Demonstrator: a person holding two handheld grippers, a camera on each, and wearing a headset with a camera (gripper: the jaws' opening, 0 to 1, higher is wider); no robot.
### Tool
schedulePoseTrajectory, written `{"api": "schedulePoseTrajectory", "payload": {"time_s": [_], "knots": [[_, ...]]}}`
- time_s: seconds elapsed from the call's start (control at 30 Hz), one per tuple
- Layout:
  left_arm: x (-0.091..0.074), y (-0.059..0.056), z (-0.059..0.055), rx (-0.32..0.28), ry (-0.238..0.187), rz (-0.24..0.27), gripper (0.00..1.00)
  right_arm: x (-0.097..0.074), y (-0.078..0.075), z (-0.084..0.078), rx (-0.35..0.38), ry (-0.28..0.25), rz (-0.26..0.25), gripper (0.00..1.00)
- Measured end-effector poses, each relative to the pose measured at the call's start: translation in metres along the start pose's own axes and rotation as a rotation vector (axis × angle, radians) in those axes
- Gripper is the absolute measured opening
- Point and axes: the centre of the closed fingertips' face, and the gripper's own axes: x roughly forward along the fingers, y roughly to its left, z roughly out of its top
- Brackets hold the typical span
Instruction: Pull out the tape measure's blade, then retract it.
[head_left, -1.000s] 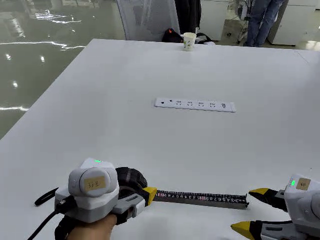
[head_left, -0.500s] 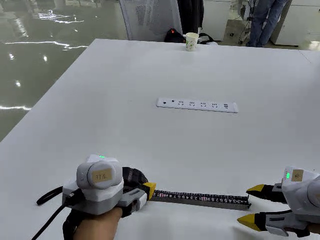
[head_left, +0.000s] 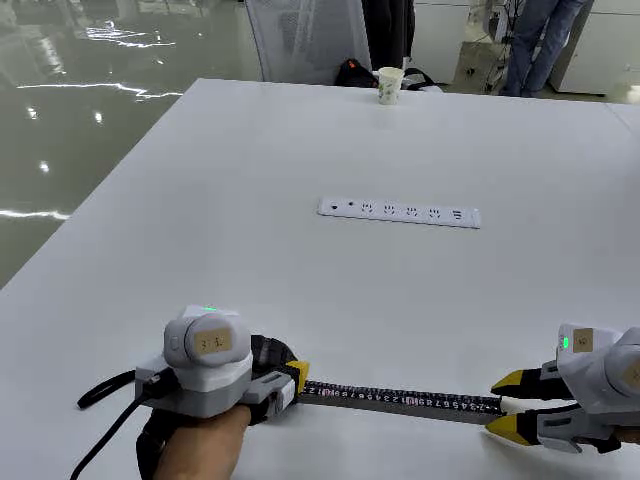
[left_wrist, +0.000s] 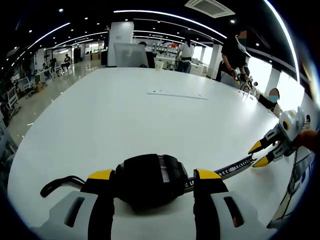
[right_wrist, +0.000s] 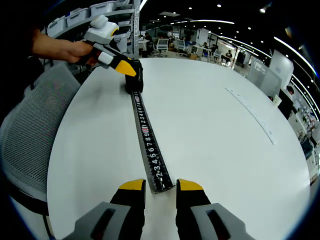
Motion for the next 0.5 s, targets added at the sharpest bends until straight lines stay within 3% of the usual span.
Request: {"api": "schedulePoseTrajectory", "payload": {"time_s": [0.5], "knots": [[0.0059,0.0036,-0.0028,-0.016,0.015,0.021,0.58,0.0045,0.0002,-0.0045,-0.015,0.014,0.033,0.13]]}}
